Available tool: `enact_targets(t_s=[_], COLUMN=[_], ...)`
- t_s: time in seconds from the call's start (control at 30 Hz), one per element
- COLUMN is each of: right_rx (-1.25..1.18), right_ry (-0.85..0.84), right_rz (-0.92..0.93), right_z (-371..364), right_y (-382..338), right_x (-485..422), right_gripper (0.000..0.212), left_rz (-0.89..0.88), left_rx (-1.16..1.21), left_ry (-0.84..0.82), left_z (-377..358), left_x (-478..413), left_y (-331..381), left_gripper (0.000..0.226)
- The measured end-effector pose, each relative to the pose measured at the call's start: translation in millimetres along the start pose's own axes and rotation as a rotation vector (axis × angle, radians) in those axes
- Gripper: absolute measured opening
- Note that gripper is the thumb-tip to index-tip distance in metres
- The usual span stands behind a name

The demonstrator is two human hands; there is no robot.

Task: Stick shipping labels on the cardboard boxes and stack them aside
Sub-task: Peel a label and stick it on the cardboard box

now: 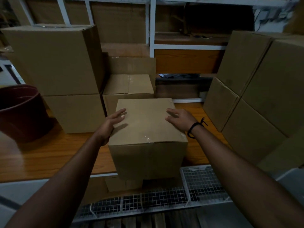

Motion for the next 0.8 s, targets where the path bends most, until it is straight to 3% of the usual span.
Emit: enact_targets(t_s=[0.07,0.17,0.3,0.47,0.63,0.8], right_rx=[-0.166,-0.308,-0.047,0.013,0.265,0.408], right_ry=[-0.048,-0.078,-0.035,0.187,0.365,0.427], right_rz=[0.036,0.104,0.218,0.298,0.518,0.592], right_z=[1,-2,-26,-26,-17,-37], right_y=[8,35,68,44,-12,-57], right_x=[10,46,85,76,78,83], right_gripper=[0.050,0.063,0.082,0.070,0.062,0.067], left_rz=[-0.019,-0.095,-0.151,-0.183,-0.214,-0.286], left_rx=[-0.028,-0.182,-0.420,-0.486,-0.424,-0.967], left_ry=[-0.007,-0.024,-0.153,-0.085,-0.054,0.004], left_z=[6,22,16,14,36,38], left_x=[7,22,42,47,62,64], left_y=[-2,-11,-21,-16,-30,-17], left_gripper=[0.041,0.063,0.084,0.087,0.084,0.121])
Point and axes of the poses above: each hand's wrist, its own x-axis away from the middle knuckle, its own z-axis out of the back of the hand, y = z × x, the point moved 2 cm from there along -x, towards the middle knuckle, and after that the axes turned 6 degrees about -z, right-handed, at the moved point
